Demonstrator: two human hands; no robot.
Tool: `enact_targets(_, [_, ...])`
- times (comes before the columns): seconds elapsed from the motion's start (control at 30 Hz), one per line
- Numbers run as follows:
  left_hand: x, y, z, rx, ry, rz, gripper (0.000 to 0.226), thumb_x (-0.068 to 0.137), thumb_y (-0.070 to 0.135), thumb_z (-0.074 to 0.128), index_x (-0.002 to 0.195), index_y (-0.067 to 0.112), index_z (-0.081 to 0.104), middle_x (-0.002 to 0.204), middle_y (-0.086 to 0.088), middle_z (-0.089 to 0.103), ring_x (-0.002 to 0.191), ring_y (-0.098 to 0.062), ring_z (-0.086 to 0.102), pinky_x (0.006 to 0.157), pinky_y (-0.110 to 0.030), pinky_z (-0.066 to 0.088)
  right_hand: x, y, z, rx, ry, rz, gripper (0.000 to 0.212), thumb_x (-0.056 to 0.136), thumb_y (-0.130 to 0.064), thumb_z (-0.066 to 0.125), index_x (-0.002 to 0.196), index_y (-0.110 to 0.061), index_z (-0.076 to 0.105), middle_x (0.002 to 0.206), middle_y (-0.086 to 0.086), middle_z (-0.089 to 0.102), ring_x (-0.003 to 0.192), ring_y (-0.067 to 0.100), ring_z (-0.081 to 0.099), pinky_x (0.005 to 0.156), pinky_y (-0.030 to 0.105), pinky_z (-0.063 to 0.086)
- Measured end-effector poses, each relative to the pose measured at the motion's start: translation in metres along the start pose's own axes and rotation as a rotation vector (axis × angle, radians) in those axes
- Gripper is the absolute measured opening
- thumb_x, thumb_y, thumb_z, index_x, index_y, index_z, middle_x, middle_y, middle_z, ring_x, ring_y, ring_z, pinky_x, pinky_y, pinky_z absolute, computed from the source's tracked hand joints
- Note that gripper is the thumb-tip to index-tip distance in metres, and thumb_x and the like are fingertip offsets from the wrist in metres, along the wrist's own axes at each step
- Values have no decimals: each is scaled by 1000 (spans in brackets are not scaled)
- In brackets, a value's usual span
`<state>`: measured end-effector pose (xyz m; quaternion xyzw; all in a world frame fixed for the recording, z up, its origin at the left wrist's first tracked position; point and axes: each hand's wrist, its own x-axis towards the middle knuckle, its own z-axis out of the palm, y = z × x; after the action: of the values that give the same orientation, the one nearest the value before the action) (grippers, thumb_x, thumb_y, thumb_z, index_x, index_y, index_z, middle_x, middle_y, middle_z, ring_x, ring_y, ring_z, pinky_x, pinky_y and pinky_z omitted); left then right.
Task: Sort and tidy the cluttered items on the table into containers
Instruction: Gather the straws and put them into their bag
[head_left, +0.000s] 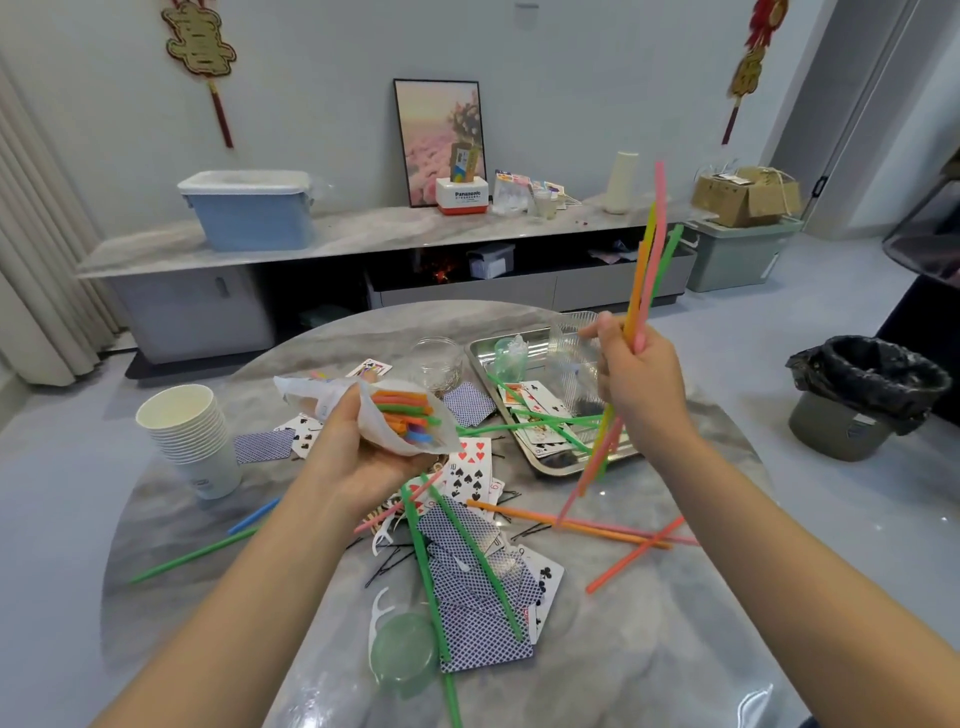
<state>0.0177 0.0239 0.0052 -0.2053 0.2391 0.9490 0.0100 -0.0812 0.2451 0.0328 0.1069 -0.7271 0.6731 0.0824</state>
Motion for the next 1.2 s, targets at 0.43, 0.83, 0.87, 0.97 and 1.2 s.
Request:
enact_targets(0.43, [3,-4,-1,14,-6,-22,41,89,39,56,114,6,58,127,-17,56,108,-33,57,71,-66,45,-23,60,19,-47,-34,145,31,86,-37,63,67,-13,56,44,-2,56,54,22,55,64,39,48])
enact_targets(0.83, [7,-7,-2,-6,27,-29,53,89,39,56,133,9,50,132,-16,54,116,-32,53,82,-60,48,-9,55,0,-659,-340,-149,14,92,-36,55,85,-32,66,69,-1,58,63,21,56,55,29,39])
enact_targets(0.87, [8,-8,-1,-4,31,-32,53,90,40,56,132,9,50,131,-16,54,116,-32,54,86,-57,49,-7,61,-1,-854,-441,-106,12,90,-33,59,84,-25,66,73,3,62,71,23,59,59,29,40])
enact_targets(0.97, [8,-11,0,-20,36,-31,51,90,40,55,130,9,51,130,-18,55,115,-33,53,94,-56,41,-14,91,0,-1274,-692,49,23,80,-33,68,97,-18,67,98,6,67,93,25,62,74,29,46])
enact_targets(1.2, [13,-7,-3,5,38,-33,51,91,40,55,131,9,51,130,-19,55,115,-34,53,91,-60,46,-26,123,1,-1411,-835,105,32,82,-28,68,105,-7,63,111,12,64,103,28,60,73,29,43])
